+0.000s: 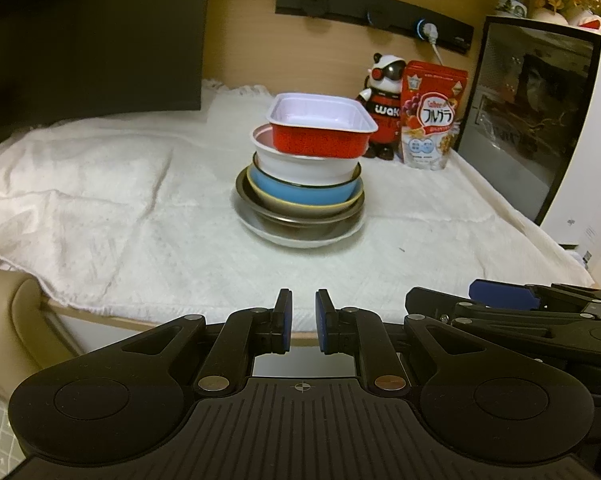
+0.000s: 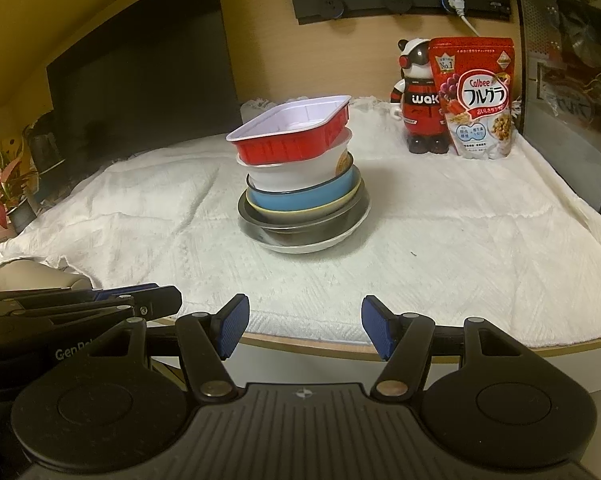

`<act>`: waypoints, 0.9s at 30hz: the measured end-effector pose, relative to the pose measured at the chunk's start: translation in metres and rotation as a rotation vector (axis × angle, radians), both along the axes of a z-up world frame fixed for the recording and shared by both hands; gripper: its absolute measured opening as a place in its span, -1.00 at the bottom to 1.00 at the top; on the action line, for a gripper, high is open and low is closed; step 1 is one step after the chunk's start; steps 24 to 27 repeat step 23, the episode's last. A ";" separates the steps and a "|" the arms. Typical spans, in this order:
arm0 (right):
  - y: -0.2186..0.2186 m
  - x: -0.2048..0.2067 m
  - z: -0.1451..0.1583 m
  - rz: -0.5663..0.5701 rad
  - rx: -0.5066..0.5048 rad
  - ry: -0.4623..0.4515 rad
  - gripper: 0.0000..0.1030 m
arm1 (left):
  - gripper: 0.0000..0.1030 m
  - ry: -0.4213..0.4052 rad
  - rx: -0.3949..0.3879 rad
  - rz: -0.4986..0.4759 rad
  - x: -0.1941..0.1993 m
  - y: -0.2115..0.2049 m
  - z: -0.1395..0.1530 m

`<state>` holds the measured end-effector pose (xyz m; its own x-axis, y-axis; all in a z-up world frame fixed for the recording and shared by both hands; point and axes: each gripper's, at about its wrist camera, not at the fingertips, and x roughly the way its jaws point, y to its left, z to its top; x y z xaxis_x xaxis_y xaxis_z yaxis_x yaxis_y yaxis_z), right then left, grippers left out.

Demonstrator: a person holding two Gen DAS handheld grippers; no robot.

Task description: Organize plates and bowls

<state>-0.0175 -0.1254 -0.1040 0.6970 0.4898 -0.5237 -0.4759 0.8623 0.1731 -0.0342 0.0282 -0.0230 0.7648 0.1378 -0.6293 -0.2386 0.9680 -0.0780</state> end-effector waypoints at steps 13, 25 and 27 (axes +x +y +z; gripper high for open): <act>0.001 0.006 -0.001 -0.001 -0.004 0.007 0.22 | -0.71 0.005 -0.012 0.007 0.004 0.001 -0.002; 0.013 0.025 -0.005 0.012 -0.021 0.026 0.23 | -0.71 0.030 -0.036 0.027 0.016 0.013 -0.011; 0.013 0.025 -0.005 0.012 -0.021 0.026 0.23 | -0.71 0.030 -0.036 0.027 0.016 0.013 -0.011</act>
